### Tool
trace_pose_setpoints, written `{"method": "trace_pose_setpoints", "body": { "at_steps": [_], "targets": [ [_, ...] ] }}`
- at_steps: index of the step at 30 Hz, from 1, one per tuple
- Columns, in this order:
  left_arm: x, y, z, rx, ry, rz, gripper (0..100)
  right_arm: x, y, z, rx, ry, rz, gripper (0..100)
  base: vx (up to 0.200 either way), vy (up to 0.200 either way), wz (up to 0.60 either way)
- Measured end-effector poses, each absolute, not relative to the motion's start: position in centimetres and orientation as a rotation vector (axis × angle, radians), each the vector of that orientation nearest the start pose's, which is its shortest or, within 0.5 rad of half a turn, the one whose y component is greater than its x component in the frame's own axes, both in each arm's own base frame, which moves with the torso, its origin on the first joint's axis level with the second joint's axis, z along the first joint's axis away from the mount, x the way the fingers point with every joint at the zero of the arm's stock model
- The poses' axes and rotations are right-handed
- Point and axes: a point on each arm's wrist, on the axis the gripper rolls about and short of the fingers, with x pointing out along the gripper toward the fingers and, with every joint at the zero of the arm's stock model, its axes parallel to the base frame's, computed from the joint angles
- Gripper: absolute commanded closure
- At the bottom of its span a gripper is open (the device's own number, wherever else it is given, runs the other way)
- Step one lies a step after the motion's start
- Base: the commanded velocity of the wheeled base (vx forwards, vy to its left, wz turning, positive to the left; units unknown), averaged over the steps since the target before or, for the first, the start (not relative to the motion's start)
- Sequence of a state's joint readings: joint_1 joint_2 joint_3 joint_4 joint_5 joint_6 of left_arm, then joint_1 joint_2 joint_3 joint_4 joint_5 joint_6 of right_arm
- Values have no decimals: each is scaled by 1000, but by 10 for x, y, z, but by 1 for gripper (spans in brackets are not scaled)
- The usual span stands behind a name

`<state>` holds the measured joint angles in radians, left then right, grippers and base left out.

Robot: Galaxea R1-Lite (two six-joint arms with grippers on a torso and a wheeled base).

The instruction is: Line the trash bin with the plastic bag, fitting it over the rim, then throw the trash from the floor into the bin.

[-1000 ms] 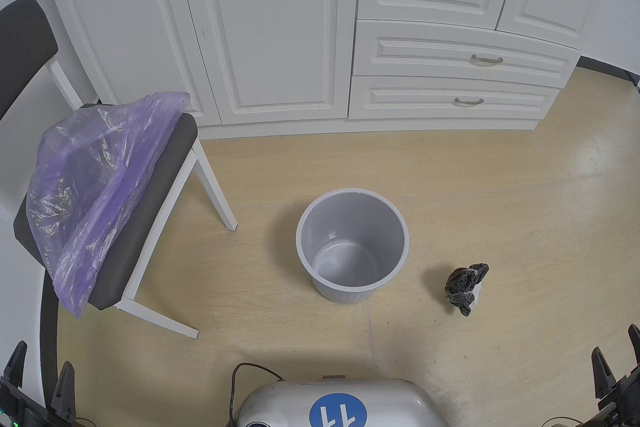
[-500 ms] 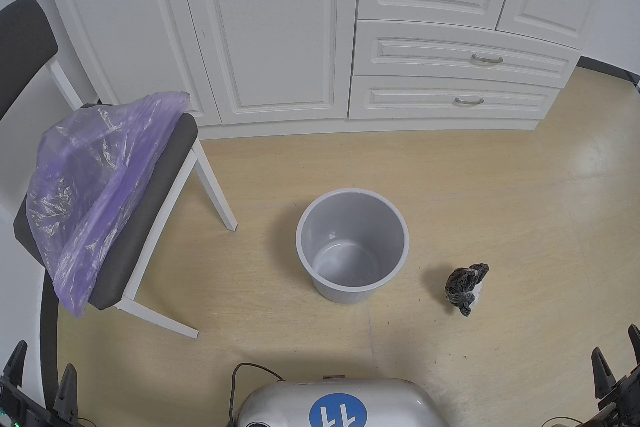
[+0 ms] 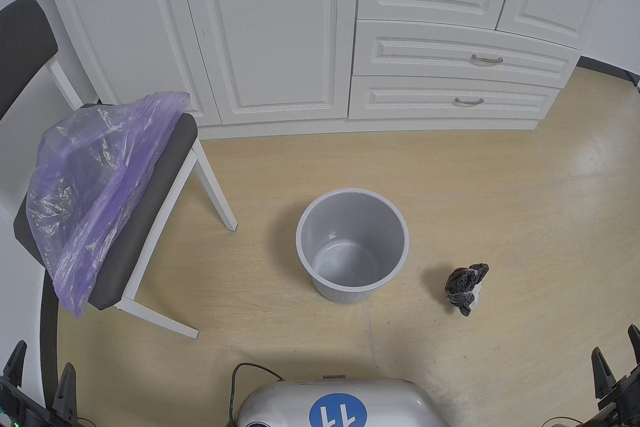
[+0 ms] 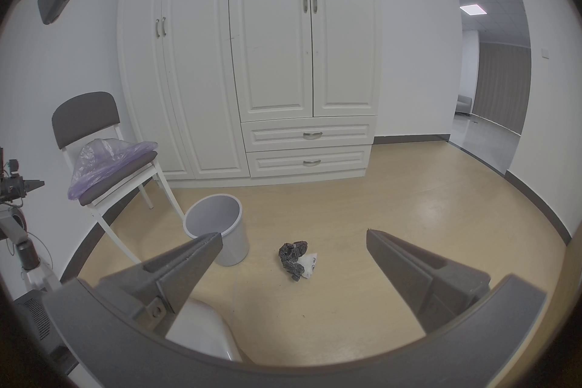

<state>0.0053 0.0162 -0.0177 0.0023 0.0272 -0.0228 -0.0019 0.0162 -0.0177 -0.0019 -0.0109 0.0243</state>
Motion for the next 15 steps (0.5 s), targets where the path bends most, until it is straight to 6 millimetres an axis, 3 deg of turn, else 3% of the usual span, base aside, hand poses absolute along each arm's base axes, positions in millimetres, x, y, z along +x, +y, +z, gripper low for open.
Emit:
{"method": "trace_pose_setpoints", "body": {
  "at_steps": [15],
  "targets": [
    [-23,0,81,-8,0,27,0,-23,0,81,13,-6,-19,0,0,0,0]
  ]
}}
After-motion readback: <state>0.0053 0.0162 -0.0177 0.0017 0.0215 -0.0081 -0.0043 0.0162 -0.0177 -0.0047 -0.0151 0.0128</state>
